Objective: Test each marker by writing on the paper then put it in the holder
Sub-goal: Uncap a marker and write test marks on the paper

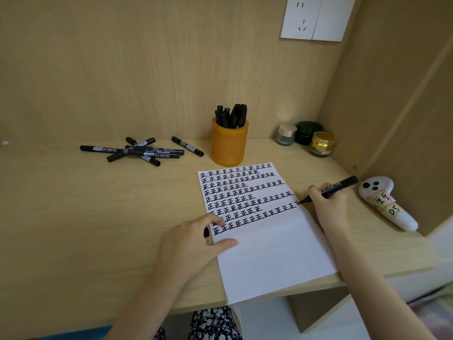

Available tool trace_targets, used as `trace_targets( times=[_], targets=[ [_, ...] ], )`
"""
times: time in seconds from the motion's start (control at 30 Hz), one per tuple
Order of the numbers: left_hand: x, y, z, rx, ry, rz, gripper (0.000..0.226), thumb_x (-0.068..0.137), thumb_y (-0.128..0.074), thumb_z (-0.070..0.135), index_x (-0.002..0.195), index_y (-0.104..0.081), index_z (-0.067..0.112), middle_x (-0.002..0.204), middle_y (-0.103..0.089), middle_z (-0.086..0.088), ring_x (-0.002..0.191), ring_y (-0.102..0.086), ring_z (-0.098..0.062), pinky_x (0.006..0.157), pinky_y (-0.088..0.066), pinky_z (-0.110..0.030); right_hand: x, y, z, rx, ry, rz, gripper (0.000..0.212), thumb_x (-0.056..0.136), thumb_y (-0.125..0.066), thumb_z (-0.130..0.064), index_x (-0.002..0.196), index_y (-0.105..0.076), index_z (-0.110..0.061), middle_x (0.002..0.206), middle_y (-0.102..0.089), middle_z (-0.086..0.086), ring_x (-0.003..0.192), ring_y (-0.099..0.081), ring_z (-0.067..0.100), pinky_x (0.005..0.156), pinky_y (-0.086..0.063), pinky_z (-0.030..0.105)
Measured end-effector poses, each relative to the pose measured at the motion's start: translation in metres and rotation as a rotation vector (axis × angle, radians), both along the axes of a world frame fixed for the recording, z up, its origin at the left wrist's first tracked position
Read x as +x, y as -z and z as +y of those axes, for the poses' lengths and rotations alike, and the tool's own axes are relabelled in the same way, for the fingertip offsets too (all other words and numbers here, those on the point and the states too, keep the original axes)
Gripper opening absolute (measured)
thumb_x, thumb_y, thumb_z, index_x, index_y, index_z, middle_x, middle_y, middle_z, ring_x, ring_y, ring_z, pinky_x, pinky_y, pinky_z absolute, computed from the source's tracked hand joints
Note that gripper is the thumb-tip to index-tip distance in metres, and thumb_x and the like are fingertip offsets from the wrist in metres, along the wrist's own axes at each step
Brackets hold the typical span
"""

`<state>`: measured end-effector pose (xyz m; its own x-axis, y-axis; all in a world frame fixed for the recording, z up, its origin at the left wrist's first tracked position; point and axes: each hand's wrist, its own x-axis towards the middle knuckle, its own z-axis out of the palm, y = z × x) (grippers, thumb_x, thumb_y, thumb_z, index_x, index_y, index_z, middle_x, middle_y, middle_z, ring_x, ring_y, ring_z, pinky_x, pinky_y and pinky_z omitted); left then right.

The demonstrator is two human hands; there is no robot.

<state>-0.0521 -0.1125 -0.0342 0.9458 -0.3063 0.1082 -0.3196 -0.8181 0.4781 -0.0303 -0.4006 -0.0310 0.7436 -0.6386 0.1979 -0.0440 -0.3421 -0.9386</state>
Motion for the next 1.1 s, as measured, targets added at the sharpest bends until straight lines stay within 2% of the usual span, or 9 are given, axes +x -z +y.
trace_targets(
  times=[0.1,0.23,0.37,0.53,0.7,0.87,0.93,1.1],
  targets=[
    [-0.0004,0.0,-0.0001,0.013,0.0,-0.014,0.055,0.062,-0.046,0.083,0.104,-0.052,0.047,0.079,-0.071,0.006,0.074,-0.067,-0.005,0.06,-0.052,-0.022,-0.0014,-0.0012,0.0003,0.036,-0.001,-0.03,0.024,0.085,-0.058,-0.008,0.065,-0.047,-0.001,0.057,-0.037,0.003,0.043,-0.032,0.004,0.042,-0.028,0.015],
    [0.0011,0.0021,0.0002,0.003,0.001,-0.012,0.061,0.057,-0.038,0.087,0.103,-0.05,0.049,0.08,-0.071,0.006,0.073,-0.067,-0.005,0.06,-0.053,-0.023,-0.0016,-0.0007,0.0018,0.037,-0.03,-0.016,0.033,0.086,-0.061,-0.011,0.059,-0.043,-0.009,0.055,-0.038,0.001,0.046,-0.033,0.005,0.044,-0.028,0.016],
    [0.0007,0.0013,0.0003,0.01,0.002,-0.014,0.056,0.062,-0.044,0.084,0.104,-0.051,0.048,0.08,-0.071,0.007,0.073,-0.067,-0.005,0.061,-0.053,-0.023,-0.0022,-0.0007,0.0022,0.022,-0.055,0.007,0.03,0.087,-0.061,-0.011,0.062,-0.047,-0.006,0.058,-0.043,0.005,0.055,-0.038,0.014,0.046,-0.031,0.016],
    [0.0001,-0.0006,-0.0001,0.015,-0.003,-0.021,0.053,0.064,-0.047,0.082,0.104,-0.052,0.047,0.072,-0.069,0.007,0.072,-0.066,-0.004,0.058,-0.05,-0.02,-0.0022,-0.001,0.0015,0.008,-0.055,0.016,0.025,0.083,-0.058,-0.004,0.063,-0.045,-0.005,0.057,-0.037,0.004,0.054,-0.033,0.013,0.043,-0.027,0.017],
    [0.0,0.0002,-0.0002,0.01,-0.001,-0.012,0.054,0.064,-0.047,0.082,0.105,-0.052,0.047,0.076,-0.07,0.006,0.074,-0.067,-0.005,0.059,-0.051,-0.021,-0.0028,-0.0019,0.0013,0.026,-0.03,0.002,0.026,0.083,-0.058,-0.005,0.062,-0.044,-0.007,0.058,-0.036,0.005,0.056,-0.033,0.014,0.046,-0.027,0.02],
    [0.0005,0.0009,0.0,0.009,0.005,-0.018,0.055,0.063,-0.045,0.083,0.105,-0.052,0.047,0.08,-0.071,0.006,0.074,-0.067,-0.005,0.06,-0.052,-0.022,-0.004,-0.001,0.0015,0.015,-0.063,0.014,0.026,0.084,-0.059,-0.006,0.062,-0.044,-0.007,0.057,-0.038,0.003,0.049,-0.034,0.007,0.043,-0.027,0.016],
    [0.0004,0.0004,0.0,0.002,0.007,-0.017,0.054,0.064,-0.046,0.082,0.105,-0.052,0.047,0.079,-0.071,0.005,0.075,-0.068,-0.007,0.059,-0.052,-0.022,-0.0035,-0.0012,0.0023,-0.005,-0.065,0.021,0.023,0.084,-0.059,-0.006,0.064,-0.047,-0.003,0.058,-0.04,0.005,0.052,-0.037,0.01,0.044,-0.028,0.017],
    [0.0001,0.0,-0.0001,0.004,0.002,-0.023,0.056,0.064,-0.048,0.082,0.107,-0.052,0.046,0.08,-0.071,0.005,0.075,-0.067,-0.007,0.061,-0.052,-0.022,-0.0043,-0.0022,0.0024,0.005,-0.016,0.006,0.029,0.083,-0.058,-0.006,0.06,-0.04,-0.009,0.058,-0.038,0.005,0.056,-0.035,0.016,0.052,-0.031,0.028]
  ],
)
